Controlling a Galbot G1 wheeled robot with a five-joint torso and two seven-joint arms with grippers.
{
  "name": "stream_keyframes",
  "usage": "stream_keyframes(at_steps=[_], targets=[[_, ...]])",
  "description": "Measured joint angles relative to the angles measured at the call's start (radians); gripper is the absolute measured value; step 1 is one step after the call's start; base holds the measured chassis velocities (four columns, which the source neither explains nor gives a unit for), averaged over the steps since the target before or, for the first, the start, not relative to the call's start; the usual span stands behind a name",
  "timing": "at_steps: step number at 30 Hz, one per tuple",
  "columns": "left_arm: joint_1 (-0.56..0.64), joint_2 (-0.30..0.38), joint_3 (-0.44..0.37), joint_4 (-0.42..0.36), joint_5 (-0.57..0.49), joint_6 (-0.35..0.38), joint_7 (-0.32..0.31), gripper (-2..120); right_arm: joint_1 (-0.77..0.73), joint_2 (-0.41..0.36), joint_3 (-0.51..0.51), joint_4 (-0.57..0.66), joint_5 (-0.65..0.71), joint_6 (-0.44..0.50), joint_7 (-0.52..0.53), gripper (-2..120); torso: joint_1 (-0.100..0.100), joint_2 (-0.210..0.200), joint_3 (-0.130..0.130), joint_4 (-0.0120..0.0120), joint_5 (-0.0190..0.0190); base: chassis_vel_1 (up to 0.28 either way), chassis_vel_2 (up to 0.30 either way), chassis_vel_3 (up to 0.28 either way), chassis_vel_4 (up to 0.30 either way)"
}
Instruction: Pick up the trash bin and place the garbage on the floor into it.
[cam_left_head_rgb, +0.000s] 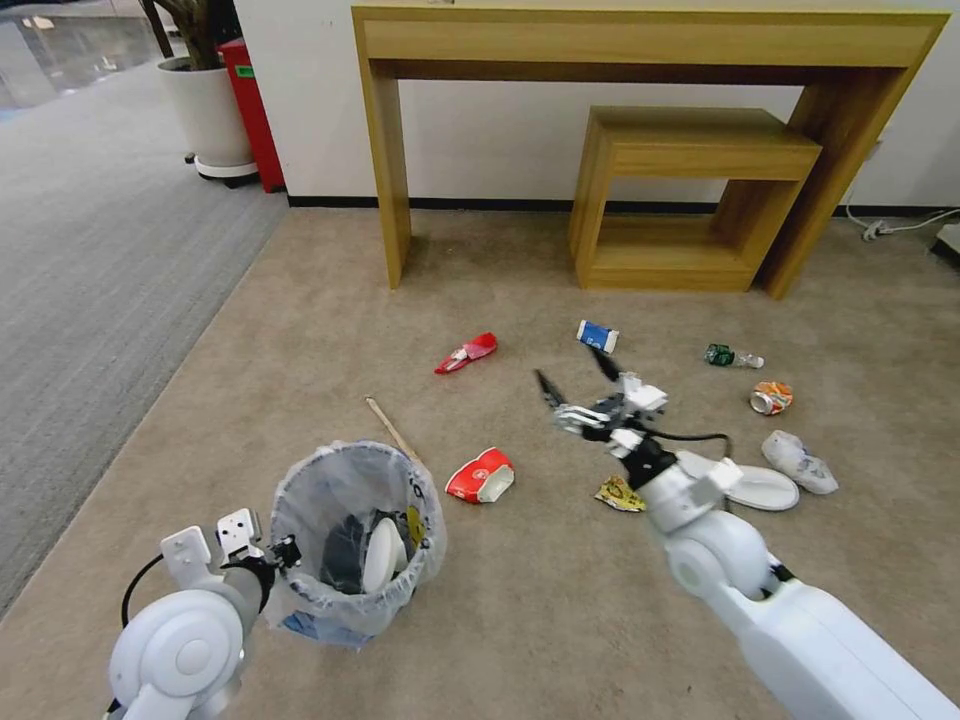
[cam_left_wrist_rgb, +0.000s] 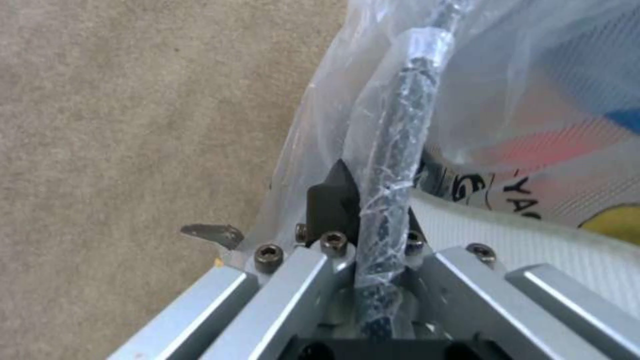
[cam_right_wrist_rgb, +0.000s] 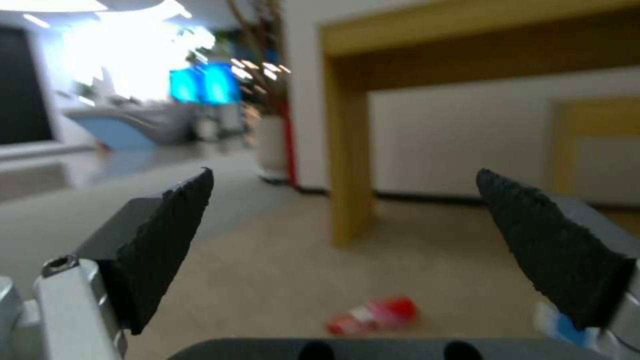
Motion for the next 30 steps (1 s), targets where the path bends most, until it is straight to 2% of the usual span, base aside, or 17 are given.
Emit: stream_keyframes(at_steps=[5,19,24,30], targets=[[0.007,0.011,-0.036,0.007,-0.007,-0.003,0.000,0,-0.086,-0.002,0.074,-0.041,-0.042,0.004,0.058,100,0.000,0.000,0.000,0.0003,0.0006,0.000,0.000,0.000,0.000],[0.022,0.001,-0.046,-0.013,-0.009,-0.004,-0.002,0,-0.157,0.018,0.142,-0.143,-0.111,0.060,0.098,100,0.000,0.000,0.000,0.0001,0.0003,0.000,0.000,0.000,0.000],[0.026,0.000,-0.047,-0.017,-0.009,-0.004,-0.003,0,-0.162,0.033,0.156,-0.171,-0.121,0.068,0.098,96,0.000,0.000,0.000,0.0002,0.0004,0.000,0.000,0.000,0.000],[0.026,-0.012,-0.047,-0.023,-0.009,-0.005,-0.003,0,-0.161,0.049,0.161,-0.189,-0.132,0.068,0.108,82,0.000,0.000,0.000,0.0002,0.0002,0.000,0.000,0.000,0.000]])
